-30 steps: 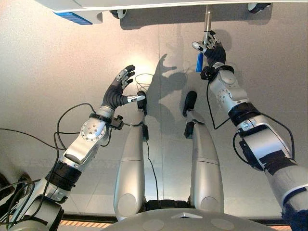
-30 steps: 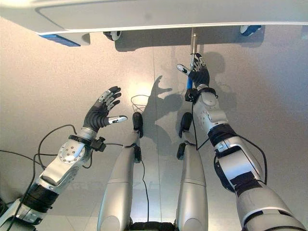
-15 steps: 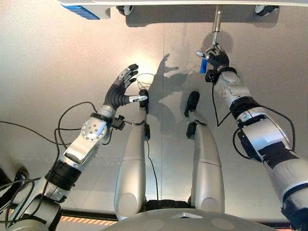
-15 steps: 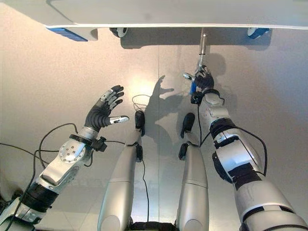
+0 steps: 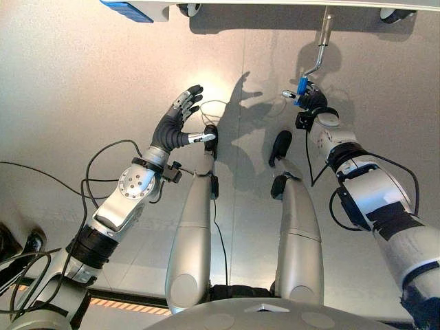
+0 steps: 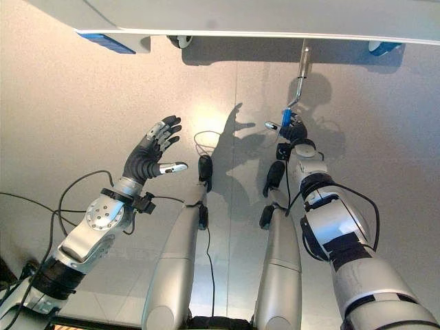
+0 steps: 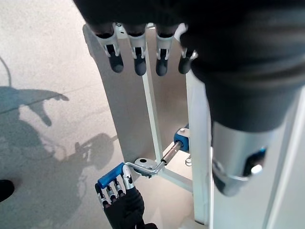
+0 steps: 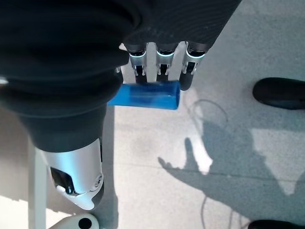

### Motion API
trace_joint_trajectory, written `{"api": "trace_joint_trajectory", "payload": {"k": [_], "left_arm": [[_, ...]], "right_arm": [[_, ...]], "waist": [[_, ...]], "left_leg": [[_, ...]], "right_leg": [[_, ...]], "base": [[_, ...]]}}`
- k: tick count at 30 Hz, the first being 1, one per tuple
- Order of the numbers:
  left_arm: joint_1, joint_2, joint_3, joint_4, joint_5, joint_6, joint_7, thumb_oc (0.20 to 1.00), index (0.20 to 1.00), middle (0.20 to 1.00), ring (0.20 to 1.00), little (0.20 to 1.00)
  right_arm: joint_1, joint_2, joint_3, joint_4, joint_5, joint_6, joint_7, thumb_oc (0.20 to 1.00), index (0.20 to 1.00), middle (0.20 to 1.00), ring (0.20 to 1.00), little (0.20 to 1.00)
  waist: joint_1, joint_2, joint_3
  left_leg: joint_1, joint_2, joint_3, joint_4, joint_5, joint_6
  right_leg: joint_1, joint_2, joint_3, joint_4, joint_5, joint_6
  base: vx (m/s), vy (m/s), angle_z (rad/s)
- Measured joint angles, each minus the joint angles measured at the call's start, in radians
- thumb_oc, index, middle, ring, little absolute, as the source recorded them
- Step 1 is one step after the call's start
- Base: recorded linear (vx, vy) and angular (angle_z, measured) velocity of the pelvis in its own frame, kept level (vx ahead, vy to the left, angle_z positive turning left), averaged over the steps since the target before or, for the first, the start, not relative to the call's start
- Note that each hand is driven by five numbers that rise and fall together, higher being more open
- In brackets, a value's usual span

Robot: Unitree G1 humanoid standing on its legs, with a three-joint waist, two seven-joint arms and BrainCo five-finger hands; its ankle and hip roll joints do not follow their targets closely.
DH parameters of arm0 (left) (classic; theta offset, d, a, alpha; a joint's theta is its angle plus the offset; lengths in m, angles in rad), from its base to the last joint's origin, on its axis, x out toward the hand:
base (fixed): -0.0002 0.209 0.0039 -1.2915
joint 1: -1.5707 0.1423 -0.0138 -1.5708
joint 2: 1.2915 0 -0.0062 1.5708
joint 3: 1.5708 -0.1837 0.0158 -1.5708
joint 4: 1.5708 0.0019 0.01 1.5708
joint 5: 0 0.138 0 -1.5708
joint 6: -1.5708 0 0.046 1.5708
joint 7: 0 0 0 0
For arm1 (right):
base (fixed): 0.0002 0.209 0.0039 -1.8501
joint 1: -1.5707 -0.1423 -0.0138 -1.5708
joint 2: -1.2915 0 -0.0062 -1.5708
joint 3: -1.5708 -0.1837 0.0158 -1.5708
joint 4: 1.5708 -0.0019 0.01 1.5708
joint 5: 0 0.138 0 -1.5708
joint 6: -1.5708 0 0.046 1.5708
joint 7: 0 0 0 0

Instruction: Raise the hospital bed

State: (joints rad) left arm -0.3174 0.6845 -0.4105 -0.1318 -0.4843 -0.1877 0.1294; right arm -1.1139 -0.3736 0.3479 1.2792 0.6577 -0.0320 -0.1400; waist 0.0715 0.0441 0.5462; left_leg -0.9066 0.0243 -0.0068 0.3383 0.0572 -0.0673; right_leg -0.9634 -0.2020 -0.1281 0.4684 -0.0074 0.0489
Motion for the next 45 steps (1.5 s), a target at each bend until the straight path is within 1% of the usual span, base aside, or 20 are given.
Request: {"api": "trace_joint_trajectory", "payload": {"k": [4, 9, 13, 16, 17, 18, 19, 20, 23, 31, 45], "left_arm": [[-0.001, 0.000, 0.000, -0.002, 0.000, 0.000, 0.000, 1.000, 1.000, 1.000, 1.000, 1.000], [-0.001, 0.000, 0.000, -0.002, 0.000, 0.000, 0.000, 1.000, 1.000, 1.000, 1.000, 1.000], [0.000, 0.001, 0.000, -0.002, 0.000, 0.000, 0.000, 1.000, 1.000, 1.000, 1.000, 1.000], [0.000, 0.001, 0.000, -0.007, 0.000, -0.002, -0.002, 1.000, 1.000, 1.000, 1.000, 1.000], [0.000, 0.001, 0.000, -0.007, 0.000, -0.003, -0.002, 1.000, 1.000, 1.000, 1.000, 1.000], [0.000, 0.001, 0.000, -0.007, 0.000, -0.003, -0.002, 1.000, 1.000, 1.000, 1.000, 1.000], [0.000, 0.001, 0.000, -0.007, 0.000, -0.003, -0.002, 1.000, 1.000, 1.000, 1.000, 1.000], [0.000, 0.001, 0.000, -0.007, 0.000, -0.003, -0.002, 1.000, 1.000, 1.000, 1.000, 1.000], [0.000, 0.002, 0.000, -0.008, 0.000, -0.003, -0.003, 1.000, 1.000, 1.000, 1.000, 1.000], [0.000, 0.003, -0.001, -0.012, 0.000, -0.004, -0.005, 1.000, 1.000, 1.000, 1.000, 1.000], [0.000, 0.005, -0.001, -0.014, 0.000, -0.005, -0.004, 1.000, 1.000, 1.000, 1.000, 1.000]], "right_arm": [[-0.003, 0.000, -0.003, -0.002, 0.007, 0.000, 0.000, 1.000, 1.000, 1.000, 1.000, 1.000], [-0.007, -0.001, -0.024, -0.007, 0.063, -0.002, 0.003, 1.000, 1.000, 1.000, 1.000, 1.000], [-0.023, -0.008, -0.033, -0.006, 0.083, -0.002, 0.002, 1.000, 1.000, 1.000, 1.000, 1.000], [-0.037, -0.010, -0.033, -0.006, 0.083, -0.003, 0.002, 1.000, 1.000, 1.000, 1.000, 1.000], [-0.045, -0.011, -0.034, -0.006, 0.084, -0.003, 0.002, 0.843, 0.843, 0.843, 0.843, 0.843], [-0.050, -0.012, -0.035, -0.006, 0.085, -0.005, 0.002, 0.445, 0.445, 0.445, 0.445, 0.445], [-0.052, -0.014, -0.035, -0.006, 0.090, -0.005, 0.002, 0.285, 0.285, 0.285, 0.285, 0.285], [-0.053, -0.018, -0.036, -0.006, 0.096, -0.005, 0.002, 0.200, 0.200, 0.200, 0.200, 0.200], [-0.051, -0.031, -0.035, -0.006, 0.107, -0.005, 0.000, 0.200, 0.200, 0.200, 0.200, 0.200], [-0.052, -0.029, -0.036, 0.000, 0.120, -0.005, -0.001, 0.200, 0.200, 0.200, 0.200, 0.200], [-0.053, -0.030, -0.041, 0.010, 0.122, -0.005, -0.001, 0.200, 0.200, 0.200, 0.200, 0.200]], "waist": [[0.001, 0.001, 0.000], [0.001, 0.002, 0.000], [0.004, 0.013, -0.001], [0.005, 0.015, -0.001], [0.007, 0.015, -0.001], [0.009, 0.015, -0.001], [0.011, 0.015, -0.001], [0.014, 0.015, -0.001], [0.028, 0.016, -0.001], [0.041, 0.026, 0.001], [0.048, 0.027, 0.001]], "left_leg": [[0.000, 0.000, 0.000, 0.001, 0.000, 0.000], [0.000, -0.001, 0.000, 0.005, 0.000, 0.000], [0.000, -0.005, -0.001, 0.004, 0.003, 0.002], [-0.002, -0.007, -0.001, 0.004, 0.003, 0.002], [-0.005, -0.008, 0.000, 0.004, 0.003, 0.002], [-0.007, -0.008, 0.000, 0.004, 0.003, 0.002], [-0.009, -0.008, 0.000, 0.004, 0.004, 0.002], [-0.011, -0.008, 0.000, 0.004, 0.004, 0.002], [-0.013, -0.008, 0.000, 0.004, 0.005, 0.002], [-0.014, -0.011, -0.002, 0.004, 0.006, 0.002], [-0.015, -0.013, -0.003, 0.008, 0.006, 0.003]], "right_leg": [[0.000, 0.000, 0.000, 0.001, 0.000, 0.000], [0.000, -0.002, 0.000, 0.006, 0.000, 0.000], [-0.002, -0.007, 0.000, 0.009, 0.000, 0.000], [-0.008, -0.009, 0.001, 0.016, -0.002, 0.000], [-0.011, -0.010, 0.001, 0.017, -0.002, 0.000], [-0.015, -0.009, 0.002, 0.018, -0.002, 0.000], [-0.017, -0.009, 0.002, 0.018, -0.002, 0.000], [-0.018, -0.009, 0.002, 0.018, -0.002, 0.000], [-0.020, -0.010, 0.002, 0.018, -0.003, 0.000], [-0.020, -0.011, 0.001, 0.018, -0.003, 0.001], [-0.020, -0.014, 0.000, 0.023, -0.003, 0.001]], "base": [[0.00, 0.000, 0.00], [0.00, 0.000, 0.00], [0.00, 0.000, 0.00], [0.00, 0.000, 0.00], [0.00, 0.000, 0.00], [0.00, 0.000, 0.00], [0.00, 0.000, 0.00], [0.00, 0.000, 0.00], [0.00, 0.000, 0.00], [0.00, 0.000, 0.00], [0.00, 0.000, 0.00]]}}
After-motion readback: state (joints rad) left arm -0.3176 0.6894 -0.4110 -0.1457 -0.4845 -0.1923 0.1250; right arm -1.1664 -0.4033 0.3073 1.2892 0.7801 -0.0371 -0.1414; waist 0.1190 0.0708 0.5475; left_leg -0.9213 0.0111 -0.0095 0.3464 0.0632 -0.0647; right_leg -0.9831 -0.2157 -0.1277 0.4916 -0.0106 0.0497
